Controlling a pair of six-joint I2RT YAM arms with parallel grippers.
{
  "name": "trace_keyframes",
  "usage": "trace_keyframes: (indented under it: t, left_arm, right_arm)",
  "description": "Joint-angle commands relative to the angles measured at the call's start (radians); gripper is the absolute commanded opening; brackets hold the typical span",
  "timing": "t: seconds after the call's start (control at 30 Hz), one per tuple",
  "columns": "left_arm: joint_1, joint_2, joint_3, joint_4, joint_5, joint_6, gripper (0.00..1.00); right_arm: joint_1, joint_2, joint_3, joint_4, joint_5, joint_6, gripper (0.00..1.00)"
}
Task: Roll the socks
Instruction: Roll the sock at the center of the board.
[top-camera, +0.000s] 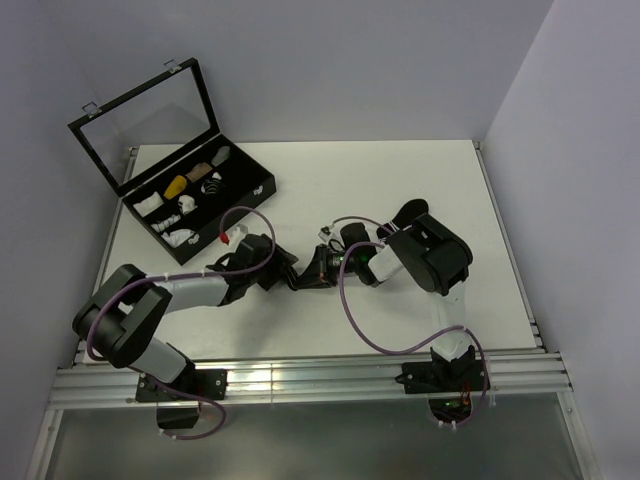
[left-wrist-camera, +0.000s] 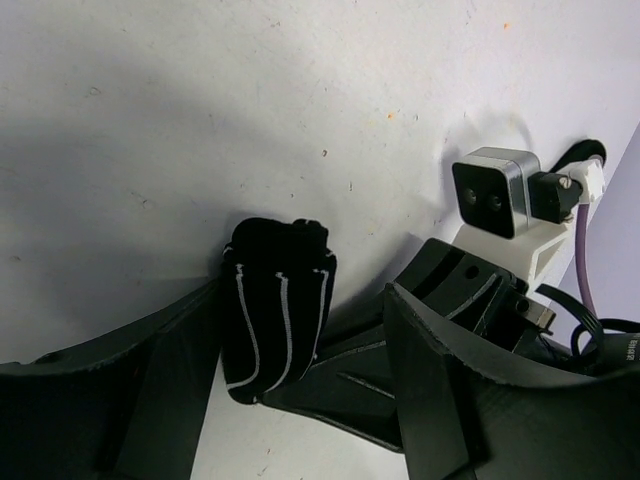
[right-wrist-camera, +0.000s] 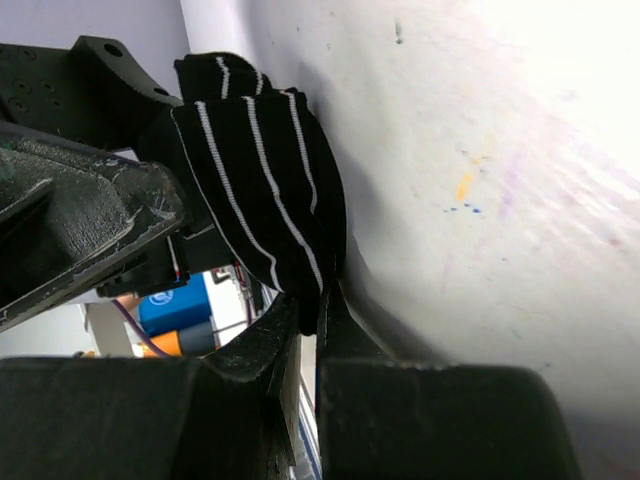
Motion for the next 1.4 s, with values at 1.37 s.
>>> trace_keyframes:
  t: [1.37]
  left_arm:
    - [-0.101,0.275,0.246,-0.549,-0.071,0.319,0.47]
  right_arm:
    - [-0.072,0.064,-0.058,0.157,0.048,0.144,0.01]
